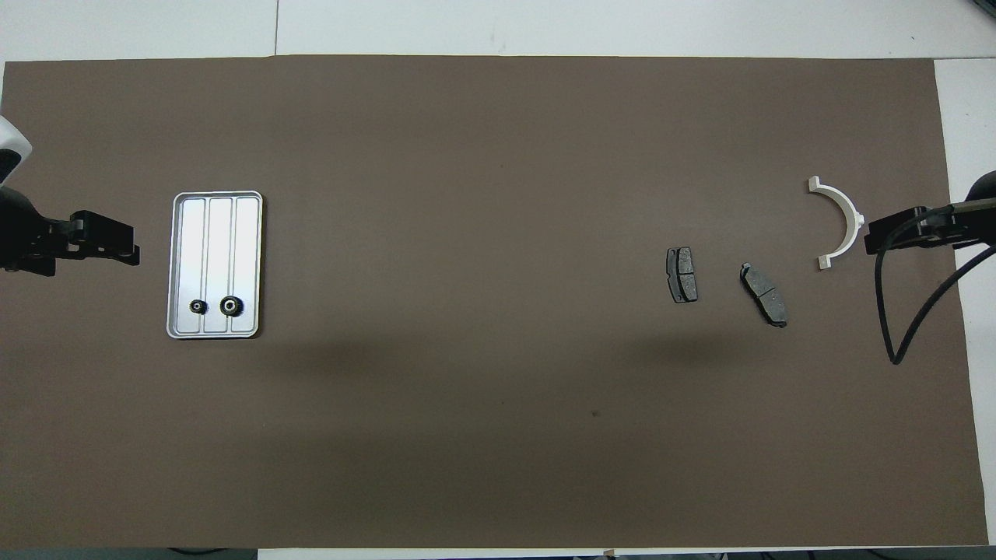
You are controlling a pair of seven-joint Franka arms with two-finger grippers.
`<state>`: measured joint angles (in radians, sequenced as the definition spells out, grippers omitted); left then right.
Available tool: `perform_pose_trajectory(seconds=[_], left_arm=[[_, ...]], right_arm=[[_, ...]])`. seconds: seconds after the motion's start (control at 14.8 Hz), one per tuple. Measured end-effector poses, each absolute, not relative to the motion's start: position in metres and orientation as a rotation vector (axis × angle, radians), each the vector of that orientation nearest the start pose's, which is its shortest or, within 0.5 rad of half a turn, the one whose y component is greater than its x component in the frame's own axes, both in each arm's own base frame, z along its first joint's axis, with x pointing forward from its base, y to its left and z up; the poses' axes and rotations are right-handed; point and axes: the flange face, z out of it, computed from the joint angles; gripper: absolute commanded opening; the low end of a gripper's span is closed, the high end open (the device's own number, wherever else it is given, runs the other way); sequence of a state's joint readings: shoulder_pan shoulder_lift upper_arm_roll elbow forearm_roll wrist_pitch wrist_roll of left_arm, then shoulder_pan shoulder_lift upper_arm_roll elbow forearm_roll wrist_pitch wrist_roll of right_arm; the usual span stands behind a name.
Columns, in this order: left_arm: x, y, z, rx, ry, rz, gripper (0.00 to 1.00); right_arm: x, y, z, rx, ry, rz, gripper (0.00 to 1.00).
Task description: Place bearing gear from tray to pile
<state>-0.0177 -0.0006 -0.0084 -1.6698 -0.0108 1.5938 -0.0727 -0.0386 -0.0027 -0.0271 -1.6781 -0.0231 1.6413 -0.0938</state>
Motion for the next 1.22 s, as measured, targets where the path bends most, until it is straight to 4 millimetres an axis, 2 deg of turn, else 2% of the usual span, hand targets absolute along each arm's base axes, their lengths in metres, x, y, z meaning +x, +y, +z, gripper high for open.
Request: perform_pose_trajectory(seconds=[0.95, 1.22], left_arm=[[0.551, -0.015, 0.579, -3.145, -0.078, 0.126, 1.00], [0.546, -0.017, 0.561, -3.145, -0.086, 0.115, 1.00]], right_arm=[[0.557, -0.038, 0.586, -3.163, -0.051, 0.022, 1.00], [0.557, -0.038, 0.586, -3.163, -0.051, 0.016, 1.00]])
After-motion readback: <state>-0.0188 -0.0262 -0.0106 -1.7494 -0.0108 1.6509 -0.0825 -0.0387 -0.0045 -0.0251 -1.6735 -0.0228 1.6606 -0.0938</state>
